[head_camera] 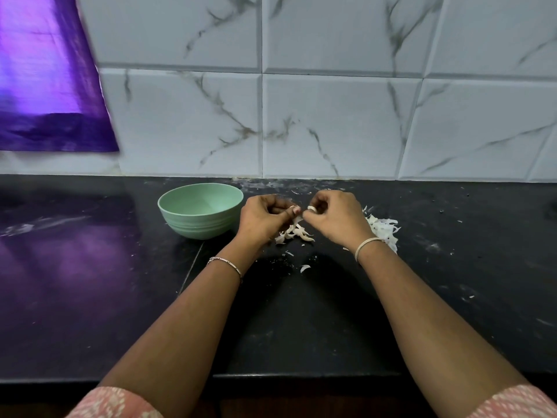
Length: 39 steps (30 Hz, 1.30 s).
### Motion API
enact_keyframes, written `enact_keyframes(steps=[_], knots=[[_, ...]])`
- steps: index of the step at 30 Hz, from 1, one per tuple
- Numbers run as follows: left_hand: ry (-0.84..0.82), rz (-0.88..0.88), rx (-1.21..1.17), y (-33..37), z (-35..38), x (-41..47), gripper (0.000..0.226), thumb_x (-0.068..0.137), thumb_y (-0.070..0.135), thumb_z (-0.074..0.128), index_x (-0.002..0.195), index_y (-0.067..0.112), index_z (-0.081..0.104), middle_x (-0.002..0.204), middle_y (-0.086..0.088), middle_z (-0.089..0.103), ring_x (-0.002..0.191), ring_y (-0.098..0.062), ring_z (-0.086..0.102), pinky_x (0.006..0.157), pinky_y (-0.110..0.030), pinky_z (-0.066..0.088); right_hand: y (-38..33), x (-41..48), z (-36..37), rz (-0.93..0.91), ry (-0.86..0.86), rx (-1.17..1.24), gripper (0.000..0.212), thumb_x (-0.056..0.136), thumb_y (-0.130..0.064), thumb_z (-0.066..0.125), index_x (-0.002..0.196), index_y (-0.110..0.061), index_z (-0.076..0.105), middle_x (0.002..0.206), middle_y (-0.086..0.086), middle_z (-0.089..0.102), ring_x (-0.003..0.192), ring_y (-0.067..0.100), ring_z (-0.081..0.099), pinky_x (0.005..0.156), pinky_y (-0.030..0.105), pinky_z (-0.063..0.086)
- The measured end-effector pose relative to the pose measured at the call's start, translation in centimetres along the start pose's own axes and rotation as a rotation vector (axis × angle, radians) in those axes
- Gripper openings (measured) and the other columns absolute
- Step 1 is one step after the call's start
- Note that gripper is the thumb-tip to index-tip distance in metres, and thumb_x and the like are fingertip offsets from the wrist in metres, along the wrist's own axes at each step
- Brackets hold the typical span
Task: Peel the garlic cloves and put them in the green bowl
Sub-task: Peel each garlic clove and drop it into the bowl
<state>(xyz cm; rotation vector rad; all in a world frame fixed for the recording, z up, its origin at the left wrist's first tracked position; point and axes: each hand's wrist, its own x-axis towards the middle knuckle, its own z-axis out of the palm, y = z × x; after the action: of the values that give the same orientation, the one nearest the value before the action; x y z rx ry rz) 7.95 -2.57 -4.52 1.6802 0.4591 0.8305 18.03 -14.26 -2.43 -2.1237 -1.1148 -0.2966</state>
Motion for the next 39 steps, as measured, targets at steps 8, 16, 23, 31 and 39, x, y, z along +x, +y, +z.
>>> enact_keyframes(steps=[8, 16, 23, 31, 39], knots=[[-0.074, -0.189, -0.265, -0.2, 0.1, -0.2, 0.008, 0.094, 0.010, 0.061, 0.087, 0.006, 0.064, 0.077, -0.009, 0.060, 0.055, -0.006, 0.063, 0.058, -0.019, 0.056, 1.8, -0.1, -1.2, 0.037, -0.312, -0.073, 0.021, 0.090, -0.026, 0.066, 0.109, -0.023, 0.073, 0.097, -0.002, 0.072, 0.080, 0.008, 0.057, 0.071, 0.016, 0.037], [-0.145, -0.193, -0.270, -0.1, -0.1, -0.1, 0.021, 0.099, 0.005, 0.050, 0.117, 0.001, 0.061, 0.076, -0.005, 0.057, 0.067, -0.009, 0.058, 0.073, -0.023, 0.056, 1.7, 0.1, -0.9, 0.030, -0.269, -0.155, 0.008, 0.081, -0.015, 0.075, 0.079, -0.023, 0.075, 0.082, -0.005, 0.071, 0.084, 0.012, 0.064, 0.076, 0.021, 0.046], [-0.069, 0.037, -0.009, -0.1, 0.0, -0.4, 0.015, 0.085, 0.010, 0.074, 0.099, 0.011, 0.069, 0.075, -0.007, 0.064, 0.064, -0.016, 0.058, 0.062, -0.026, 0.052, 0.7, 0.0, -0.8, 0.197, -0.195, 0.623, 0.008, 0.086, -0.006, 0.071, 0.085, -0.010, 0.065, 0.077, 0.002, 0.065, 0.068, 0.014, 0.062, 0.064, 0.024, 0.056], [0.021, 0.199, 0.203, 0.4, 0.4, -0.6, 0.027, 0.066, 0.007, 0.087, 0.090, 0.010, 0.074, 0.070, 0.007, 0.069, 0.054, 0.009, 0.058, 0.062, -0.009, 0.048, 0.0, -0.3, -1.1, 0.396, -0.289, 1.050, 0.011, 0.081, 0.008, 0.068, 0.089, 0.000, 0.068, 0.083, 0.012, 0.070, 0.072, 0.017, 0.070, 0.075, 0.028, 0.060], [0.021, 0.228, 0.248, 0.5, 0.4, -0.6, 0.022, 0.076, 0.000, 0.079, 0.096, 0.007, 0.076, 0.080, 0.001, 0.073, 0.063, 0.011, 0.062, 0.067, -0.006, 0.049, -0.5, -0.4, -0.7, 0.356, -0.161, 0.977, 0.018, 0.074, 0.012, 0.073, 0.084, -0.003, 0.069, 0.078, 0.010, 0.071, 0.074, 0.019, 0.068, 0.078, 0.029, 0.059]])
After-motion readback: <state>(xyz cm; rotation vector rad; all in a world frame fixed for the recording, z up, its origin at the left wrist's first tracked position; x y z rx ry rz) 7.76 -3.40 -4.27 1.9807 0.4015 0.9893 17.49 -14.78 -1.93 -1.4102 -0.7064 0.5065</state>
